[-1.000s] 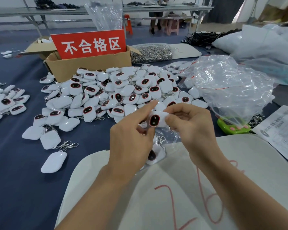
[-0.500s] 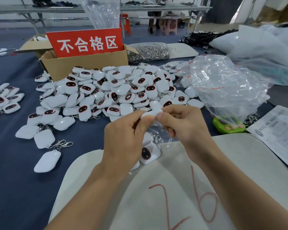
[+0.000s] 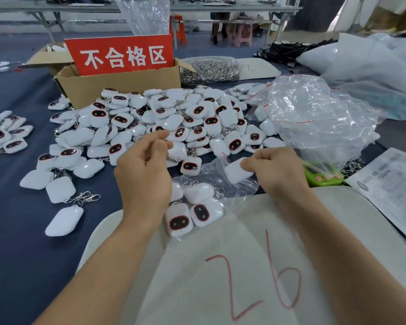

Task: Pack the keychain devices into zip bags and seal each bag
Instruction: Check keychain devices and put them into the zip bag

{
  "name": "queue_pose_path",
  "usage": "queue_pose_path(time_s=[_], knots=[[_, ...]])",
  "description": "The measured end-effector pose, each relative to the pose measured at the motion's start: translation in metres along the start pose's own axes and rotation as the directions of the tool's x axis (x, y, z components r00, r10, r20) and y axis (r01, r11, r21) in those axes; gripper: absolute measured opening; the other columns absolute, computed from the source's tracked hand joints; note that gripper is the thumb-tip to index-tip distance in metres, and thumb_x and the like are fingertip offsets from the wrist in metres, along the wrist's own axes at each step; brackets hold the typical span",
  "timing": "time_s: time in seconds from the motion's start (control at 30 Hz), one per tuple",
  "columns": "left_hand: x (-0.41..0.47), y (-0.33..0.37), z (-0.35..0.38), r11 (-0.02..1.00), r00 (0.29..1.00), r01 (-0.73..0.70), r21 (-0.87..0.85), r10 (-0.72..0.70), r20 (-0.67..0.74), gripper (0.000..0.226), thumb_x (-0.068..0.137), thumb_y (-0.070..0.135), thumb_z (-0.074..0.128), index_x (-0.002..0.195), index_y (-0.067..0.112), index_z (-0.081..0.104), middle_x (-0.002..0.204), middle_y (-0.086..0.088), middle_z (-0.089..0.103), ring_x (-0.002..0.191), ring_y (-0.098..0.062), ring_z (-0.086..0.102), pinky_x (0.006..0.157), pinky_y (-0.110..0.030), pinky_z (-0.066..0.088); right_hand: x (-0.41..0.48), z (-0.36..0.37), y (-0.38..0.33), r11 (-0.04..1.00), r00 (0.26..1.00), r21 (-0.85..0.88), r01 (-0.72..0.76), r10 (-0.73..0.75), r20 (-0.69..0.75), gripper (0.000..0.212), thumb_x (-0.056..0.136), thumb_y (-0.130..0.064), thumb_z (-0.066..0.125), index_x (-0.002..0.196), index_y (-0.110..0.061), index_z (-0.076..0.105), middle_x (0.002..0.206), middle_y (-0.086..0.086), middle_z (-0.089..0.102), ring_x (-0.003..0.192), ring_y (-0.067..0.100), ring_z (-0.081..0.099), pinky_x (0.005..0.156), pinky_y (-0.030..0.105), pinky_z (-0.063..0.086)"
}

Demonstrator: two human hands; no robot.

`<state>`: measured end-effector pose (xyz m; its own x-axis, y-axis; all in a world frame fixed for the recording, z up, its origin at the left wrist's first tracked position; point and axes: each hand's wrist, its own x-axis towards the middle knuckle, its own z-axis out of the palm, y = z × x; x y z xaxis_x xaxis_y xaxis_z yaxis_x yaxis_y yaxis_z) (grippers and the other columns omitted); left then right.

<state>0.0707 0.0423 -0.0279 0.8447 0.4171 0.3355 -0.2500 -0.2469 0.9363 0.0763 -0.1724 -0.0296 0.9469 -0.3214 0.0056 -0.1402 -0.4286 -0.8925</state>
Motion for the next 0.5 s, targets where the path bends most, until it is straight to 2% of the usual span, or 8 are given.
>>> queue_pose_path(time_s=[0.13, 0.23, 0.3, 0.33, 0.37, 0.43, 0.47, 0.5], knots=[[0.011, -0.002, -0.01, 1.0, 0.999, 0.017, 0.004, -0.017, -0.047, 0.029, 0.094, 0.024, 0.054, 0.088, 0.04, 0.076, 0.082, 0.016, 0.076, 0.068, -0.005, 0.062, 0.061, -0.014, 0.049, -0.002, -0.003, -0.006, 0.997, 0.991, 0.06, -0.051, 0.044, 0.127, 0.018, 0.075, -0.025, 0.077, 0.065, -0.011, 0.072, 0.048, -0.004, 0.051, 0.045, 0.012, 0.042, 0.055, 0.03, 0.037], [0.012, 0.004, -0.015, 0.998, 0.996, 0.062, 0.022, -0.06, -0.061, 0.029, 0.095, 0.02, 0.057, 0.084, 0.039, 0.076, 0.076, 0.013, 0.075, 0.067, -0.005, 0.061, 0.066, -0.028, 0.053, -0.002, -0.006, -0.006, 0.999, 0.993, 0.021, -0.046, 0.043, 0.111, 0.02, 0.077, -0.023, 0.077, 0.063, -0.01, 0.07, 0.046, -0.005, 0.05, 0.045, 0.013, 0.042, 0.054, 0.028, 0.036], [0.005, 0.013, -0.014, 0.995, 0.999, 0.0, 0.095, -0.003, 0.036, 0.026, 0.094, 0.025, 0.06, 0.08, 0.041, 0.076, 0.07, 0.012, 0.071, 0.06, -0.005, 0.056, 0.059, -0.027, 0.048, -0.002, -0.007, -0.004, 0.999, 0.995, -0.012, -0.036, 0.037, 0.093, 0.021, 0.076, -0.024, 0.078, 0.064, -0.009, 0.07, 0.046, -0.005, 0.048, 0.048, 0.015, 0.041, 0.053, 0.028, 0.035], [-0.002, 0.018, -0.011, 0.985, 0.99, -0.061, 0.16, 0.04, 0.132, 0.023, 0.094, 0.032, 0.061, 0.079, 0.041, 0.076, 0.066, 0.014, 0.069, 0.056, -0.005, 0.054, 0.057, -0.026, 0.046, -0.003, -0.008, -0.004, 0.999, 0.993, -0.02, -0.027, 0.029, 0.112, 0.022, 0.076, -0.024, 0.078, 0.064, -0.009, 0.069, 0.046, -0.005, 0.046, 0.049, 0.015, 0.04, 0.053, 0.028, 0.034], [-0.01, 0.022, -0.006, 0.954, 0.966, -0.136, 0.268, 0.068, 0.25, 0.02, 0.092, 0.041, 0.058, 0.08, 0.042, 0.074, 0.064, 0.015, 0.066, 0.056, -0.006, 0.053, 0.055, -0.026, 0.043, -0.004, -0.008, -0.004, 1.0, 0.989, -0.023, -0.015, 0.018, 0.147, 0.023, 0.075, -0.025, 0.078, 0.063, -0.008, 0.068, 0.046, -0.005, 0.045, 0.049, 0.014, 0.039, 0.053, 0.027, 0.033], [-0.032, 0.03, 0.008, 0.765, 0.898, -0.32, 0.559, 0.056, 0.437, 0.033, 0.088, 0.06, 0.043, 0.082, 0.04, 0.07, 0.063, 0.012, 0.062, 0.061, -0.01, 0.051, 0.054, -0.025, 0.033, -0.007, -0.007, -0.004, 1.0, 0.975, -0.014, 0.017, -0.013, 0.222, 0.026, 0.072, -0.026, 0.076, 0.063, -0.004, 0.065, 0.049, -0.002, 0.043, 0.05, 0.013, 0.037, 0.054, 0.028, 0.032], [-0.043, 0.033, 0.014, 0.652, 0.872, -0.392, 0.649, 0.04, 0.487, 0.043, 0.088, 0.065, 0.036, 0.081, 0.036, 0.067, 0.063, 0.008, 0.06, 0.064, -0.014, 0.049, 0.054, -0.026, 0.027, -0.008, -0.008, -0.005, 1.0, 0.969, -0.004, 0.031, -0.029, 0.246, 0.028, 0.069, -0.027, 0.075, 0.063, -0.001, 0.064, 0.052, 0.001, 0.042, 0.052, 0.013, 0.037, 0.057, 0.03, 0.032], [-0.052, 0.034, 0.018, 0.587, 0.859, -0.426, 0.688, 0.023, 0.512, 0.048, 0.089, 0.067, 0.033, 0.078, 0.032, 0.063, 0.066, 0.007, 0.058, 0.068, -0.016, 0.047, 0.053, -0.029, 0.023, -0.009, -0.008, -0.005, 0.999, 0.963, 0.009, 0.041, -0.042, 0.266, 0.029, 0.068, -0.026, 0.075, 0.064, 0.001, 0.064, 0.055, 0.004, 0.042, 0.056, 0.014, 0.037, 0.059, 0.031, 0.031]])
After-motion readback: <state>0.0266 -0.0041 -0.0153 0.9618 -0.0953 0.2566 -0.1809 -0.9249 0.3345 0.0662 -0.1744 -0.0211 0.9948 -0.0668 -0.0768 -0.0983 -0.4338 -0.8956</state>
